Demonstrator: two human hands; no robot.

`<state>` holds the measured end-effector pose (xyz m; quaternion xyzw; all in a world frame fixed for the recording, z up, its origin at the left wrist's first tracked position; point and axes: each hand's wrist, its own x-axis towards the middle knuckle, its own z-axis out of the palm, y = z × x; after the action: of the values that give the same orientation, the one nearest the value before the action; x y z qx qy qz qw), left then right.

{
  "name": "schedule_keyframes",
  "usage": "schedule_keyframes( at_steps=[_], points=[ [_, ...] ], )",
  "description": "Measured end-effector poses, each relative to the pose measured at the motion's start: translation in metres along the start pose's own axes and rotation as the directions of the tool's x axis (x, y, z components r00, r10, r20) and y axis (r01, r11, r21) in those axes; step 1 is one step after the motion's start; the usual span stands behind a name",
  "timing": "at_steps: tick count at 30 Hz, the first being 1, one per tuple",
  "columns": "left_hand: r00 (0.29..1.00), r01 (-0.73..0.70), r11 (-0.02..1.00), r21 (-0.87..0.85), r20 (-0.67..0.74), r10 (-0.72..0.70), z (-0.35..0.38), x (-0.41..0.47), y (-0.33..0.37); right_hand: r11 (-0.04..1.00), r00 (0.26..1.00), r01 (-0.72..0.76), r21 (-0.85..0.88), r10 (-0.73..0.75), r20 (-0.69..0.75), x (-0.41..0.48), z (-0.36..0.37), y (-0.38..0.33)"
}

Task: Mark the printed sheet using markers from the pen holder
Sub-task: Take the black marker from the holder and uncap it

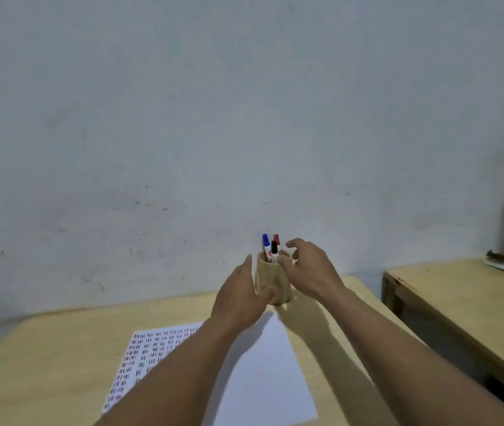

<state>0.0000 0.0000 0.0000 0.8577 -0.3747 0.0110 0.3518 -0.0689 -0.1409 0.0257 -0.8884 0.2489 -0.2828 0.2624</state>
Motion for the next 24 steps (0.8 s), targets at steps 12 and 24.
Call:
schedule_keyframes(
  at_steps=[12,24],
  points=[
    [0.996,0.074,0.987,-0.14,-0.038,-0.08,0.039,0.04,-0.025,0.998,0.994,-0.058,-0.01,0.056,-0.089,0.036,0.05,0.011],
    [0.995,0.072,0.97,-0.233,-0.044,-0.085,0.047,0.037,-0.026,0.991,0.993,-0.052,0.126,0.065,-0.096,0.026,0.018,0.0]
  ],
)
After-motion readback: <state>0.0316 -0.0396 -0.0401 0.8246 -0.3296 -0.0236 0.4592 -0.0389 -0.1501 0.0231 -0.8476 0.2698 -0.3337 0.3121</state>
